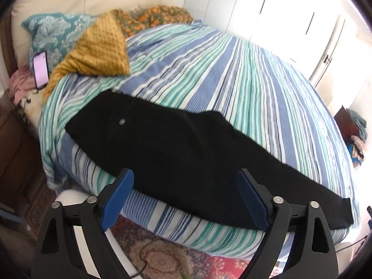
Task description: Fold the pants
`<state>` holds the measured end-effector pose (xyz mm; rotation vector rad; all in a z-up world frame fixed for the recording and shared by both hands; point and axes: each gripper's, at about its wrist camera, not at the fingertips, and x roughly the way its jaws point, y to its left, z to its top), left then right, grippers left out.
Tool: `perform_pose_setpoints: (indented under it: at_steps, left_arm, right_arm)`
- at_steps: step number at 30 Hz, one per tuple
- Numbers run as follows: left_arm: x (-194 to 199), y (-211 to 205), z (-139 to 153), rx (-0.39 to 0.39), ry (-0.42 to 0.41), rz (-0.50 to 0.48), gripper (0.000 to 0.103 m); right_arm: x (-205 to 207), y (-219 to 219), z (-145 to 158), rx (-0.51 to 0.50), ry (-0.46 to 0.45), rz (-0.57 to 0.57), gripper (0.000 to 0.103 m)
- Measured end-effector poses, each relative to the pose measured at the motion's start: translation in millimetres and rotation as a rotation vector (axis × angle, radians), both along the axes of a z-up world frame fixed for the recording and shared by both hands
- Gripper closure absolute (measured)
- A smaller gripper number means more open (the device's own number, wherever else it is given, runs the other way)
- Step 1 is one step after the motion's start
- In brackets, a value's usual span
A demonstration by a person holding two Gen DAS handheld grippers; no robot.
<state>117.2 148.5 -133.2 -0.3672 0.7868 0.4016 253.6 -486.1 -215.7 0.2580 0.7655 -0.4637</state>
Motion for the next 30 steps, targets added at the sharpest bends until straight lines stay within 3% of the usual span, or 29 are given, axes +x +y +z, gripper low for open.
perform_pose_setpoints:
  at_steps: [5,11,17,30]
  left_arm:
    - [42.9,-8.6,-26.7,0.0,0.033,-0.107,0.009]
    - [55.3,-18.0,-75.8,-0.084,0.153,-0.118,0.009]
    - [48.9,-31.1,-91.7,-0.03,0.206,-0.158,0.009]
    - [52.8,-36.4,-99.7,0.013,0.242,-0.17,0.009]
  right_arm:
    - [24.6,68.0,4.4,0.035,-0.042,0.245,0.015]
    - [36.8,129.4,-32.4,0.11,0.006,0.442,0.015]
    - [27.4,134.2,-71.3,0.163,0.083,0.442,0.015]
    - [27.3,120.6,-76.4,0.239,0.083,0.387,0.015]
